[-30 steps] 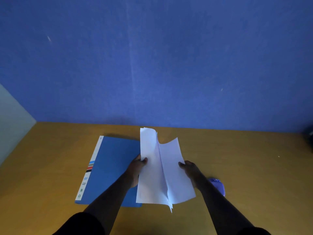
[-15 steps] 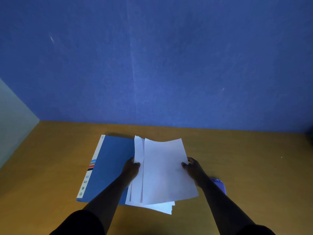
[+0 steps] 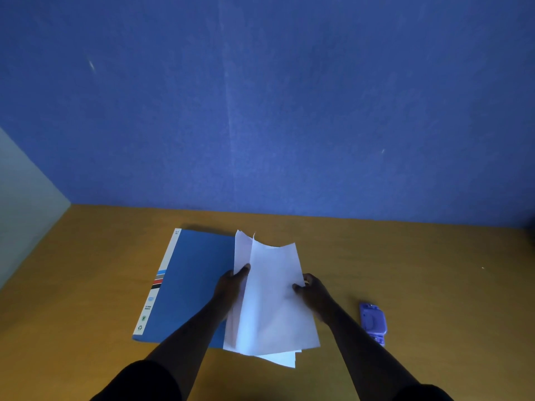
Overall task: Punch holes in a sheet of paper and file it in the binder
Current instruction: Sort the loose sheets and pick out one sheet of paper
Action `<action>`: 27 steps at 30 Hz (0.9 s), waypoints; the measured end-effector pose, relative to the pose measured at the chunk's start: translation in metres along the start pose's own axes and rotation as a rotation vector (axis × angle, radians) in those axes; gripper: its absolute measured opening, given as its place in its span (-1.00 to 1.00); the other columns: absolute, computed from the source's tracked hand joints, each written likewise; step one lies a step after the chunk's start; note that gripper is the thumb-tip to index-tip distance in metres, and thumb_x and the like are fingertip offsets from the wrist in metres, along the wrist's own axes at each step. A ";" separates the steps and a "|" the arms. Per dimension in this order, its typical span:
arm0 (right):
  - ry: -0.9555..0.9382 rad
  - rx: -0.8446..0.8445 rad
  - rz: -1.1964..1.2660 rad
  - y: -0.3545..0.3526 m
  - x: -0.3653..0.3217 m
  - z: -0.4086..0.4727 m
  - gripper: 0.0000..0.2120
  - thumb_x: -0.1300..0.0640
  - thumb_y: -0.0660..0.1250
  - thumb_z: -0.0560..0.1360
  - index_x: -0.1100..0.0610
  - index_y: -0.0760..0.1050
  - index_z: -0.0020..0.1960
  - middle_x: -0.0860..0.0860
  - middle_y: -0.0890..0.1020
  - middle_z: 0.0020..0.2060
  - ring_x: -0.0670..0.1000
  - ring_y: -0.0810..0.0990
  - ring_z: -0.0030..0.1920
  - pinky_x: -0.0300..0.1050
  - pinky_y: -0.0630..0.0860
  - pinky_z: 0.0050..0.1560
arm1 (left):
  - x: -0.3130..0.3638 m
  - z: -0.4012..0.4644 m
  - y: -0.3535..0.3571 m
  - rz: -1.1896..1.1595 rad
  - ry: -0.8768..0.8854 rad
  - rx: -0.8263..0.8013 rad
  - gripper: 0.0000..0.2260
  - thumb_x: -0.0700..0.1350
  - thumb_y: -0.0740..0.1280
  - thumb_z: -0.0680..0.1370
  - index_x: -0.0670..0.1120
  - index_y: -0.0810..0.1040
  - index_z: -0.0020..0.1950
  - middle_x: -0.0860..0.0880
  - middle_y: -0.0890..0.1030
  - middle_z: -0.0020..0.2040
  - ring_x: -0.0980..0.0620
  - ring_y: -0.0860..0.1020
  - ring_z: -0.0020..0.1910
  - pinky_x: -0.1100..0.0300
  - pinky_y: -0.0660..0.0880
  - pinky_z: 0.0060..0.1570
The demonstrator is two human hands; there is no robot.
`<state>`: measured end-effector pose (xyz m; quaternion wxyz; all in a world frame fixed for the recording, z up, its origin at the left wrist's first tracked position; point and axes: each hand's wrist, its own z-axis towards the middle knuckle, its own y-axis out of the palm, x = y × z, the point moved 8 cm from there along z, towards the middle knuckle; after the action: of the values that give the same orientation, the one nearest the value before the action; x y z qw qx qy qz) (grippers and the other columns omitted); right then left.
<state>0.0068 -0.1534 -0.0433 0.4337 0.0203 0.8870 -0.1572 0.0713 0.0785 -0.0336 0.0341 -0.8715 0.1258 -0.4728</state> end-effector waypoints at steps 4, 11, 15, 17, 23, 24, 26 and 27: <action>-0.008 0.013 -0.046 0.004 0.001 -0.002 -0.73 0.22 0.32 0.50 0.21 0.49 0.20 0.13 0.64 0.04 0.16 0.66 0.03 0.06 0.61 0.02 | -0.001 -0.003 0.000 0.074 0.024 -0.027 -0.63 0.07 0.50 0.30 -0.09 0.65 0.02 -0.04 0.71 -0.10 -0.06 0.66 -0.10 0.07 0.59 -0.07; -0.014 0.016 -0.080 0.001 0.005 -0.004 -0.69 0.19 0.32 0.48 0.19 0.49 0.21 0.09 0.63 0.05 0.12 0.64 0.02 0.08 0.62 0.06 | 0.002 -0.005 0.002 0.092 0.018 -0.020 -0.59 0.15 0.55 0.19 -0.05 0.65 -0.09 0.02 0.72 -0.18 0.01 0.69 -0.20 0.14 0.59 -0.21; -0.002 0.022 -0.057 0.000 0.007 -0.003 -0.67 0.18 0.33 0.47 0.18 0.48 0.23 0.11 0.64 0.09 0.15 0.65 0.04 0.17 0.61 0.12 | 0.004 -0.006 0.004 0.129 0.036 -0.041 -0.71 -0.02 0.55 0.26 -0.05 0.65 -0.07 0.02 0.72 -0.14 0.02 0.67 -0.15 0.17 0.56 -0.20; 0.003 0.028 -0.051 -0.001 0.008 -0.002 -0.67 0.19 0.33 0.47 0.18 0.48 0.23 0.12 0.64 0.09 0.16 0.65 0.04 0.18 0.61 0.12 | 0.005 -0.006 0.003 0.179 0.050 -0.029 -0.74 -0.19 0.48 0.30 -0.07 0.64 -0.03 -0.02 0.70 -0.09 0.02 0.64 -0.12 0.19 0.53 -0.21; 0.019 0.094 -0.060 -0.013 0.006 -0.005 -0.71 0.12 0.36 0.51 0.22 0.50 0.18 0.11 0.64 0.01 0.10 0.63 -0.09 -0.05 0.55 -0.18 | 0.011 -0.009 0.002 0.086 0.070 -0.061 -0.69 -0.35 0.42 0.38 -0.03 0.59 0.04 0.02 0.67 -0.09 0.06 0.61 -0.11 0.22 0.52 -0.21; 0.014 0.098 -0.063 -0.016 0.004 -0.007 -0.71 0.05 0.37 0.52 0.17 0.49 0.17 0.09 0.62 -0.04 0.06 0.59 -0.14 -0.12 0.49 -0.25 | 0.012 -0.008 0.003 0.047 0.068 -0.077 -0.68 -0.36 0.42 0.39 -0.03 0.59 0.05 0.02 0.68 -0.08 0.05 0.62 -0.09 0.20 0.53 -0.19; 0.002 0.062 -0.039 -0.019 0.002 -0.009 -0.70 -0.11 0.36 0.51 0.08 0.46 0.10 0.03 0.56 -0.21 0.00 0.52 -0.29 -0.19 0.37 -0.38 | 0.015 -0.007 0.003 -0.032 0.055 -0.107 -0.66 -0.39 0.41 0.40 -0.05 0.59 0.08 0.00 0.69 -0.06 0.02 0.63 -0.07 0.18 0.53 -0.16; -0.007 0.018 0.000 -0.018 0.001 -0.010 -0.66 -0.19 0.35 0.50 0.09 0.47 0.03 0.01 0.52 -0.31 -0.02 0.47 -0.39 -0.19 0.30 -0.45 | 0.016 -0.007 0.004 -0.071 0.046 -0.124 -0.65 -0.40 0.40 0.41 -0.06 0.59 0.09 -0.02 0.69 -0.04 0.00 0.63 -0.06 0.17 0.53 -0.16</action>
<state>-0.0048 -0.1675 -0.0341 0.4365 0.0234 0.8841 -0.1653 0.0729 0.0713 -0.0171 -0.0395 -0.8648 0.1247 -0.4847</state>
